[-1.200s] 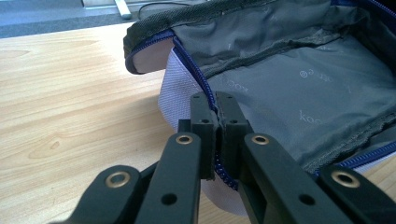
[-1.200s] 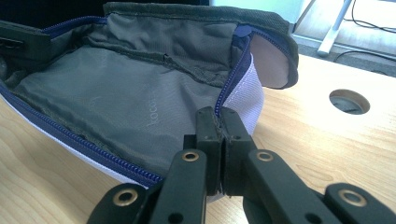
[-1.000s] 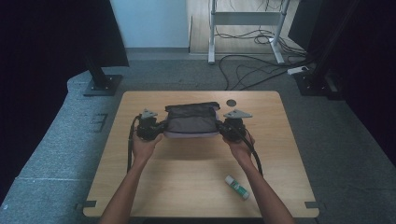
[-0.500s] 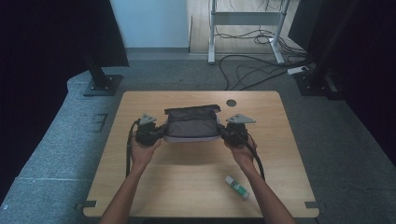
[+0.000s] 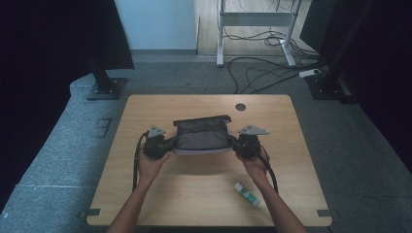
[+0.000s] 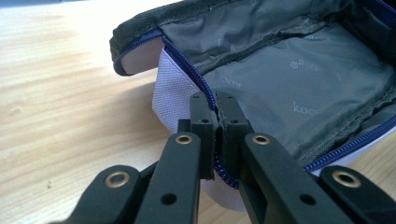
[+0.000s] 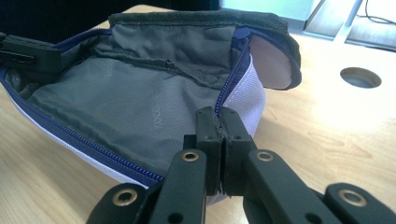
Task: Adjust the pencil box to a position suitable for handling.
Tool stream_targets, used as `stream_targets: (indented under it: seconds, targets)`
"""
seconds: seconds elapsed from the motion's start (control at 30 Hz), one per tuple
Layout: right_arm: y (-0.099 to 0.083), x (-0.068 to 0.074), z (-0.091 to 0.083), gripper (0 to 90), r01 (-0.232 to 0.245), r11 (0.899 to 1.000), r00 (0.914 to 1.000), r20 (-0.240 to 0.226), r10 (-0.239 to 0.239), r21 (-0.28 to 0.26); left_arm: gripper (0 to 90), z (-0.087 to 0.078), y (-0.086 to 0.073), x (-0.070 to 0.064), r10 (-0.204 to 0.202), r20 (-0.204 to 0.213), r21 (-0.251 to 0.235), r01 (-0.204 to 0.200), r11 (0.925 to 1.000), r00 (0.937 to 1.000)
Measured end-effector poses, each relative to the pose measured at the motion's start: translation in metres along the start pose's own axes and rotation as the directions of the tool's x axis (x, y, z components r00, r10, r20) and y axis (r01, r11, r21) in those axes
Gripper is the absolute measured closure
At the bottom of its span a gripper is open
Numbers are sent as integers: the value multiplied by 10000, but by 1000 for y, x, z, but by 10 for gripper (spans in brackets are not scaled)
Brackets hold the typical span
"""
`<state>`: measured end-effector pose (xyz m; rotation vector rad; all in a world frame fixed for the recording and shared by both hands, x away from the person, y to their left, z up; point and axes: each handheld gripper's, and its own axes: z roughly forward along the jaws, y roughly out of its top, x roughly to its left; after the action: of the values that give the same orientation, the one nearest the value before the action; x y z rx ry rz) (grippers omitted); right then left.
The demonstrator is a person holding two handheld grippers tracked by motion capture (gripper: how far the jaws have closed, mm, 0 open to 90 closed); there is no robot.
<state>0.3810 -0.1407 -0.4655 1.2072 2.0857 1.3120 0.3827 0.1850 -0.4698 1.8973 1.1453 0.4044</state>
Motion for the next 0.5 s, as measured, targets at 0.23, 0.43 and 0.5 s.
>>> stream_targets:
  seconds: [0.23, 0.43, 0.5]
  targets:
    - [-14, -1, 8, 875, -106, 9992, 9999, -1, 106, 392, 872, 10, -12, 1, -68, 7, 355, 68, 9993, 10000]
    - [-22, -3, 14, 874, -129, 9969, 9999, 19, 128, 776, 870, 19, -19, 1, -3, -25, 696, 5, 9976, 10000]
    - [-25, -4, 16, 874, -157, 9963, 9999, -9, 159, 846, 869, 22, -21, 2, -86, 7, 769, 85, 9970, 10000]
